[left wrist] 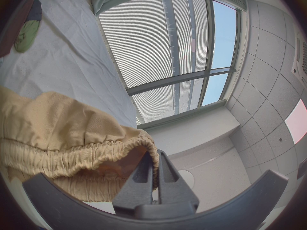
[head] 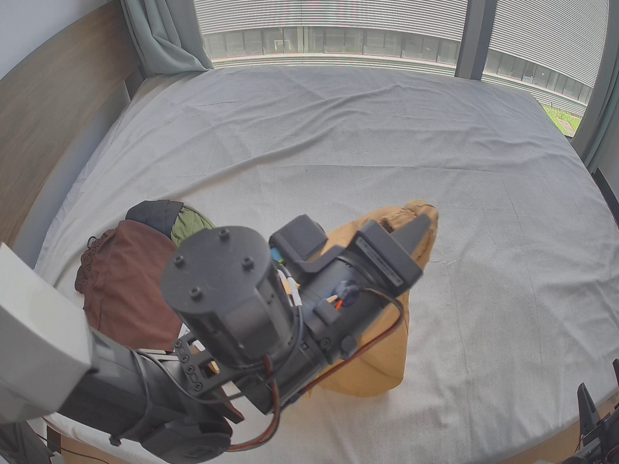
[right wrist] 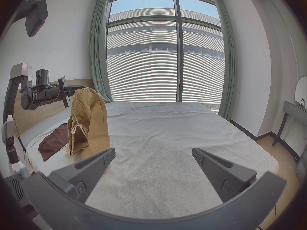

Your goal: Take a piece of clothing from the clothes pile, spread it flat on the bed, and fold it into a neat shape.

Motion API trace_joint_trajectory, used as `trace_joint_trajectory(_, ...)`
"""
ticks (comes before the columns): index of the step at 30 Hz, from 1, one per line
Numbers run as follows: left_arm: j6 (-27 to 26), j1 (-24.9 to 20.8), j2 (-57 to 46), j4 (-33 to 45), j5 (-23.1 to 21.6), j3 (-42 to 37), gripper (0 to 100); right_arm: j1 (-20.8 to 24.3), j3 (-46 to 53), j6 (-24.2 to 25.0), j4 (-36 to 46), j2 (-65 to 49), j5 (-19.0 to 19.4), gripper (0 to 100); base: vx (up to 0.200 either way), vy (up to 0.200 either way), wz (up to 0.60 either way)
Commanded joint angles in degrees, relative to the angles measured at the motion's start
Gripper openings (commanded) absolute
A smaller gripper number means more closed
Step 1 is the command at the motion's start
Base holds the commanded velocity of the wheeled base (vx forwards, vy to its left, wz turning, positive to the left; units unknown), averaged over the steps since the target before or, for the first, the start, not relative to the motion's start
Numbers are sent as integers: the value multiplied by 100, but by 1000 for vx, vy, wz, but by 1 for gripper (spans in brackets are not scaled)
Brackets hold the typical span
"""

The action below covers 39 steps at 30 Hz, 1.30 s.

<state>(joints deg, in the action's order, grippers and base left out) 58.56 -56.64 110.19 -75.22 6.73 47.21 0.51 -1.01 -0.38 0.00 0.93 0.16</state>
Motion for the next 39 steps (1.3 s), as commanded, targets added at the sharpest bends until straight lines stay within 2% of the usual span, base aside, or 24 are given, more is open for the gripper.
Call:
trace_joint_trajectory(1,94,-269,169,-2,-5,165,0,2,101,11,0,-93,2,100,0,0,0)
trace_joint_trajectory(11,217,-691,196,165,-242,904,0,2,101,11,0,-93,2,100,0,0,0)
trace_joint_trajectory(24,226,-708,125,464,-181,2187,0,2,101,11,0,-93,2,100,0,0,0)
trace_joint_trajectory(36,296,-735,-24,578,-154,2679,0,2,101,3,0,-93,2,100,0,0,0)
trace_joint_trajectory(39,331,-726,-42,587,-146,2591,0,2,101,3,0,-93,2,100,0,0,0)
